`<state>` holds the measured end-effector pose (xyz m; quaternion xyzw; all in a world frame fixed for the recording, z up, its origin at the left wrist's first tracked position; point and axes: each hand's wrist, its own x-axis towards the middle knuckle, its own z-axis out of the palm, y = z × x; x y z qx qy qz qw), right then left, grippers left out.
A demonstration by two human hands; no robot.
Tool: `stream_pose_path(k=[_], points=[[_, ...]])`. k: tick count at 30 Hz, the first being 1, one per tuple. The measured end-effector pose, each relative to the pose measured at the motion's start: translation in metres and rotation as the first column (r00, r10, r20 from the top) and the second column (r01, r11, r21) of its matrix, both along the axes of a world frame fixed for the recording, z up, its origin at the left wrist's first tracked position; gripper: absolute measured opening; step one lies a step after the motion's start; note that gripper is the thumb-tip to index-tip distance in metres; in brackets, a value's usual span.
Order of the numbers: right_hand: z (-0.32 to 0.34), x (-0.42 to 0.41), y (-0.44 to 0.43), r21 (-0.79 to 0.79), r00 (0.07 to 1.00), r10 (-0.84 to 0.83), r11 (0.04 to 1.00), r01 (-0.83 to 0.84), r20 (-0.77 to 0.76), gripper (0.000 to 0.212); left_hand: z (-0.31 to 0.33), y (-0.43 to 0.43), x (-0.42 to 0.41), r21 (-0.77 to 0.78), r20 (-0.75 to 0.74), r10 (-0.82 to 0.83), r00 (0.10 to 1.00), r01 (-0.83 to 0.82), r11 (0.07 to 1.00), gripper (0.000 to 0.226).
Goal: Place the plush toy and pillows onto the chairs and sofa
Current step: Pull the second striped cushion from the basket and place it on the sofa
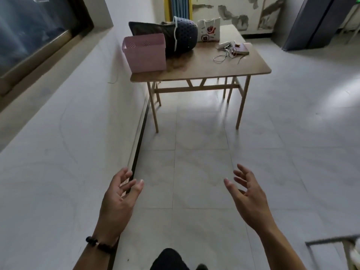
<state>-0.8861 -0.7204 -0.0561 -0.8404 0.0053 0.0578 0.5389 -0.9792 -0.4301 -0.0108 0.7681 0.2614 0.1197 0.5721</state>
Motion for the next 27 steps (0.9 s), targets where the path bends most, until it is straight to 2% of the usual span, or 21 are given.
stream_pose_path(k=[4,8,13,17,22,27], points=[[-0.010,0.122,0.039,-0.023,0.998,0.055,0.998,-0.055,0.014,0.067,-0.022,0.032,0.109,-0.039,0.014,0.051,0.999,-0.051,0.998,0.055],[-0.025,0.249,0.079,-0.046,0.999,0.043,0.998,-0.042,0.016,0.068,-0.046,0.075,0.238,-0.058,0.030,0.043,0.999,-0.041,0.997,0.058],[0.001,0.388,0.117,-0.084,1.000,-0.005,0.996,0.007,0.022,0.069,-0.027,0.121,0.403,-0.051,0.006,-0.017,1.000,0.017,0.999,0.063],[0.016,0.486,0.136,-0.058,0.996,-0.078,0.995,0.080,0.046,0.066,-0.010,0.145,0.519,-0.006,0.002,-0.096,0.995,0.096,0.995,0.062],[-0.012,0.604,0.165,0.000,0.988,-0.152,0.988,0.152,0.005,0.061,-0.025,0.171,0.651,0.020,-0.028,-0.147,0.989,0.148,0.989,0.063],[-0.042,0.740,0.205,0.018,0.993,-0.105,0.994,0.106,-0.051,0.062,-0.051,0.193,0.782,-0.036,-0.073,-0.092,0.993,0.089,0.995,0.061]])
